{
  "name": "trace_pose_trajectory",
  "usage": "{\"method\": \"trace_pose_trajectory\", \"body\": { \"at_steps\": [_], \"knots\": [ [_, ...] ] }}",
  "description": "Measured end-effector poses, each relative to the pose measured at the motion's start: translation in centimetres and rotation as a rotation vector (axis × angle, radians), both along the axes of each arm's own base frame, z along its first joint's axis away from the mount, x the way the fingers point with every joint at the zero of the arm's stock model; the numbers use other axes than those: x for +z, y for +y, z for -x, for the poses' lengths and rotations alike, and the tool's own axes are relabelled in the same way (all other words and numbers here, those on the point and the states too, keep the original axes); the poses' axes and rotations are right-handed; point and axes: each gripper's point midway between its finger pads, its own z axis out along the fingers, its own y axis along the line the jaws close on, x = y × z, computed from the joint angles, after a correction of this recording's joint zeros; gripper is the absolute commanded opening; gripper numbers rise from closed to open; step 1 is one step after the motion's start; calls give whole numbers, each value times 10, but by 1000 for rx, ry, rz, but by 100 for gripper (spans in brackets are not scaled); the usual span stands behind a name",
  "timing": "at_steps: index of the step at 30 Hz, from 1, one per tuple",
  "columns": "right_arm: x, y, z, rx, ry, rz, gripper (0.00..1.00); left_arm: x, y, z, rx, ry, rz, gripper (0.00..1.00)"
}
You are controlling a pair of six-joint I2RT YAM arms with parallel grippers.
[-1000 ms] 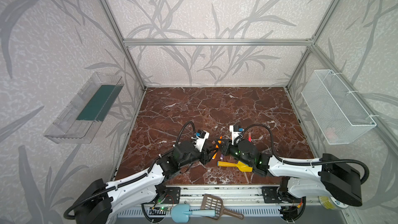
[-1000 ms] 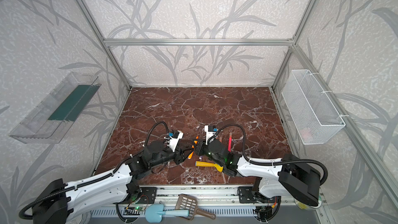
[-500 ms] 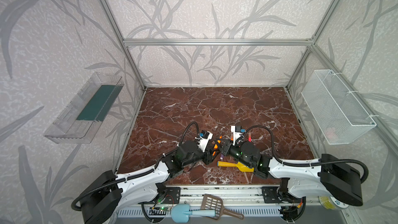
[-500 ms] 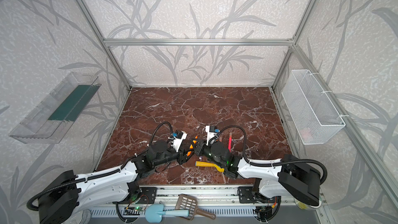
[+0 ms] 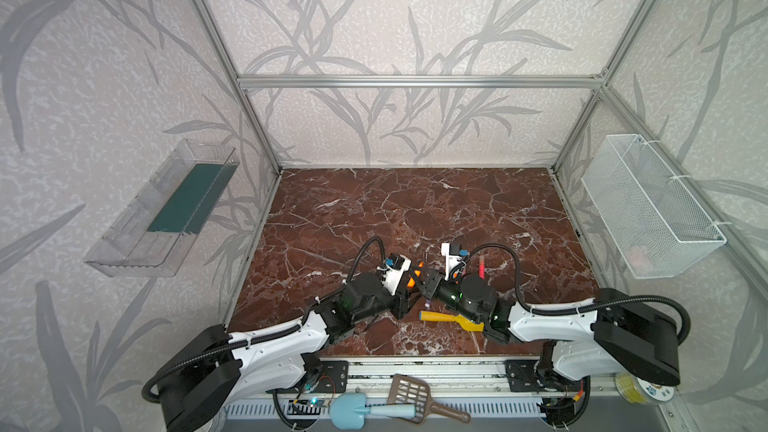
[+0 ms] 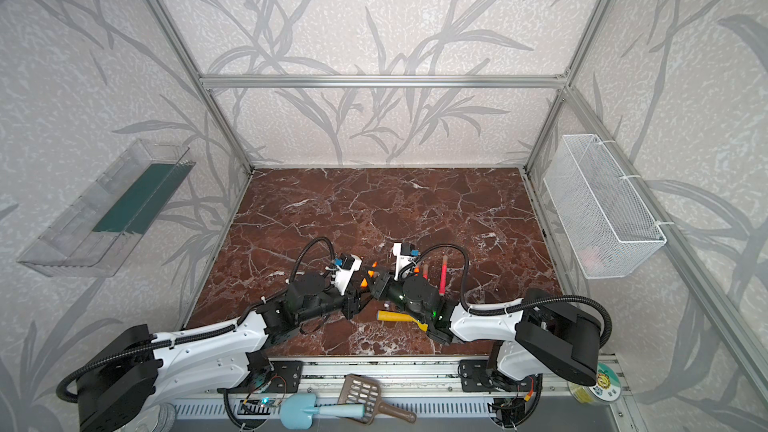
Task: Insert the pens into the pen caps
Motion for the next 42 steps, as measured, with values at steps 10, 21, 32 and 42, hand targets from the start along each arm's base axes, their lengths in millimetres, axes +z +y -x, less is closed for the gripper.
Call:
{"method": "trace_pose_trajectory", "body": {
  "at_steps": [10,21,32,42],
  "knots": [
    [-1,3,-1,1,1,9,38,2,11,-8,79,-21,-20,0],
    [0,-36,-8,-128,-23,214,58,-29,89,-56,462,76,-160,0],
    [-9,-48,-20,-174,-57,518,58,-51,127,-66,630,166,-245,0],
    [-53,-18,-37,-88,-6,829,57,-50,136,-66,668,173,-250,0]
  ]
}}
